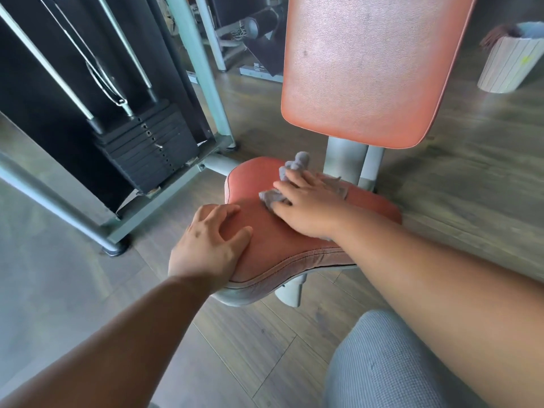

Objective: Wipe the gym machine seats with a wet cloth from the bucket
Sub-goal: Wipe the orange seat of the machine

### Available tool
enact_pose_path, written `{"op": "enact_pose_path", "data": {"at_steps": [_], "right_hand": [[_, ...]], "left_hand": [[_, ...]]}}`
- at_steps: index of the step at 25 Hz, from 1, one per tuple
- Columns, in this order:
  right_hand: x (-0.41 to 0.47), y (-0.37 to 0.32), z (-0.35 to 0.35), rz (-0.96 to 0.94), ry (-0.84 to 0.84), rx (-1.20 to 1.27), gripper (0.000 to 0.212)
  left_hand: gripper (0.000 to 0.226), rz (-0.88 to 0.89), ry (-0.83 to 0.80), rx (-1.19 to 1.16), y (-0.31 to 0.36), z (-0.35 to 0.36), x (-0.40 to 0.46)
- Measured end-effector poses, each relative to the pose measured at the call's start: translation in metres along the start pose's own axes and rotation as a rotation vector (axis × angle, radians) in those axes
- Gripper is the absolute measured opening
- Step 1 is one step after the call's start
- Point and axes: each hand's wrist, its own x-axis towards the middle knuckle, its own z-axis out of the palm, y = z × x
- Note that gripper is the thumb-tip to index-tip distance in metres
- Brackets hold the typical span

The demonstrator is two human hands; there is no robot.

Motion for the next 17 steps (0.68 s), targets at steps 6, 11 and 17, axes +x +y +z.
{"op": "enact_pose_path", "data": {"at_steps": [6, 11, 17], "right_hand": [[-0.039, 0.064, -0.019, 0.046, -0.014, -0.094, 0.059], [0.042, -0.004, -0.003, 0.093, -0.066, -0.058, 0.073], [-0.040, 0.031, -0.009, -0.093, -0.074, -0.177, 0.073]], "left_hand": [[0.052, 0.008, 0.025, -0.038, -0.004, 0.005, 0.003], [0.054, 0.017, 0.019, -0.041, -0.006, 0.004, 0.003], [0.056, 0.031, 0.042, -0.069, -0.009, 0.007, 0.005]]}}
